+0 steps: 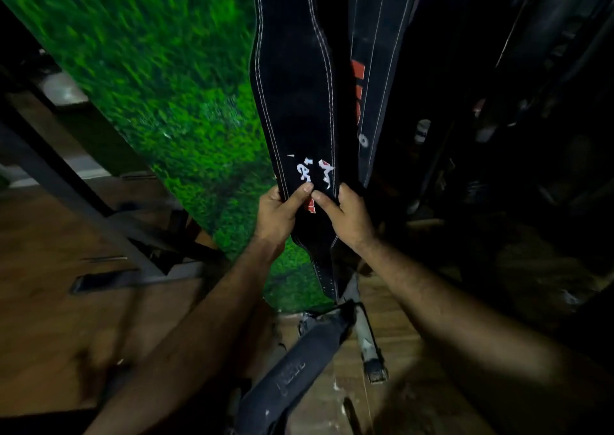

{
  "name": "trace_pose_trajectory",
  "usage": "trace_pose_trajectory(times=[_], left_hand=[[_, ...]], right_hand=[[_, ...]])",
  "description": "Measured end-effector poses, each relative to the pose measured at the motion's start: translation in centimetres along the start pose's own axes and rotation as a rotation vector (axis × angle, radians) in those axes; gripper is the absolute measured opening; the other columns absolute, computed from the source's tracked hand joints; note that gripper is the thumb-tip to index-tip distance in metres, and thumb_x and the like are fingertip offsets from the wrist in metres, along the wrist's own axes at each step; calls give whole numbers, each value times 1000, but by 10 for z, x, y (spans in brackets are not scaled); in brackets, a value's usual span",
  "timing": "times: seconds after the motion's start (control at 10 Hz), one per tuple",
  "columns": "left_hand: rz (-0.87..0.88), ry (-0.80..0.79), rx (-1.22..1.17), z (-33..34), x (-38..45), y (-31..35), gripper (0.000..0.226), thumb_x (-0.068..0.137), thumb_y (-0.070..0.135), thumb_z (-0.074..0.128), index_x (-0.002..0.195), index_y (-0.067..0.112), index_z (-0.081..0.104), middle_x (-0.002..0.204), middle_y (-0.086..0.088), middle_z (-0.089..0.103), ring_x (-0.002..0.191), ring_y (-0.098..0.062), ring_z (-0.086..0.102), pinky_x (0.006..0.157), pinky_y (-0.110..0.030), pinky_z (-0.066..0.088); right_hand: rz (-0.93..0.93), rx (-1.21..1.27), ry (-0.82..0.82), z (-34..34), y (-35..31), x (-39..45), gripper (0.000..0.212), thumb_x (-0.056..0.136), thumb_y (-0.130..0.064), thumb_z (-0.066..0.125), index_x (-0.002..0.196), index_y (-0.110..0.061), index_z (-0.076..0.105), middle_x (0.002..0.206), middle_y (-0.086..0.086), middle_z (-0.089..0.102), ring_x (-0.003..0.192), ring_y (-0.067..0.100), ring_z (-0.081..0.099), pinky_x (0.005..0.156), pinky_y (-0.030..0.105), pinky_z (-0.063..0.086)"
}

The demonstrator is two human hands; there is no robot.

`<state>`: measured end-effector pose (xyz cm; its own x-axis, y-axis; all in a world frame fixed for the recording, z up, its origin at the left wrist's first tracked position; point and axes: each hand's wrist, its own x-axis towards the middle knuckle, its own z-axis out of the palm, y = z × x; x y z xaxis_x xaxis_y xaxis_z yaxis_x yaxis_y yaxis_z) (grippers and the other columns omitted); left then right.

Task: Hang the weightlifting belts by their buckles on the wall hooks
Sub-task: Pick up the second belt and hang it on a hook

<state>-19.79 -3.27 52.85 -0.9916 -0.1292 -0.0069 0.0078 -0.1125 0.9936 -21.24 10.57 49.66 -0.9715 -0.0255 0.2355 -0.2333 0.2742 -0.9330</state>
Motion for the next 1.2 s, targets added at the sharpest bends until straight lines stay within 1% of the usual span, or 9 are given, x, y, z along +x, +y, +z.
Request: trace_pose_trajectory(times=[0.2,0.4,0.5,0.6,0.7,0.8,0.9,1.0,1.2], left_hand=[[-113,20,40,-13,-23,-60,15,92,8,66,105,1,71,83,6,78,79,-9,73,71,-23,57],[-245,29,166,-25,-44,-118,27,91,16,70,66,20,61,64,13,66,68,-6,64,68,-25,51],[-333,127,337,-36,-53,-159,19,88,25,74,77,14,63,70,3,68,71,-18,66,68,-33,52],[-507,166,445,-57,-69,-193,20,90,24,68,92,4,72,87,-17,73,84,-34,71,81,-43,58],[-525,56,392,-74,-93,-206,27,94,22,65,68,13,64,62,-5,63,54,-21,60,61,-29,48],[-567,-11,506,-92,-117,-222,32,98,22,61,70,7,60,60,-10,59,48,-21,57,52,-31,44],[-653,-52,453,-108,-139,-242,27,101,6,51,75,4,58,65,-8,53,42,-8,55,46,-23,45],[-723,-69,488,-131,-173,-277,25,98,12,57,76,23,64,68,-1,63,57,-16,60,63,-34,51],[-920,-83,382,-154,-239,-313,30,101,6,50,74,15,57,60,-3,60,55,-15,52,49,-21,40]], right_hand=[[85,-85,-46,16,62,-28,66,86,-68,56,111,-7,65,106,6,74,99,18,71,86,44,57],[277,-173,-97,42,121,-64,61,88,-64,57,82,-4,52,72,14,60,67,30,61,62,47,51],[482,-201,-161,56,146,-93,48,87,-58,61,86,-12,47,75,4,54,68,21,53,62,35,43],[770,-136,-179,69,211,-136,75,61,-80,64,104,-18,58,102,10,65,90,26,63,83,37,52],[888,-81,-313,80,244,-173,47,73,-53,76,99,-17,61,94,9,63,83,23,59,81,39,47],[1001,58,-384,82,191,-192,13,96,-23,64,92,-17,53,80,11,54,64,21,51,64,33,41],[1083,181,-448,94,177,-213,18,104,-19,50,88,-10,54,67,8,56,55,16,53,58,24,40],[1208,266,-462,103,176,-244,32,106,-28,40,87,-10,58,64,1,65,52,13,60,54,17,45],[1272,188,-381,130,198,-323,24,92,-27,70,82,-12,54,76,10,61,59,21,54,58,28,40]])
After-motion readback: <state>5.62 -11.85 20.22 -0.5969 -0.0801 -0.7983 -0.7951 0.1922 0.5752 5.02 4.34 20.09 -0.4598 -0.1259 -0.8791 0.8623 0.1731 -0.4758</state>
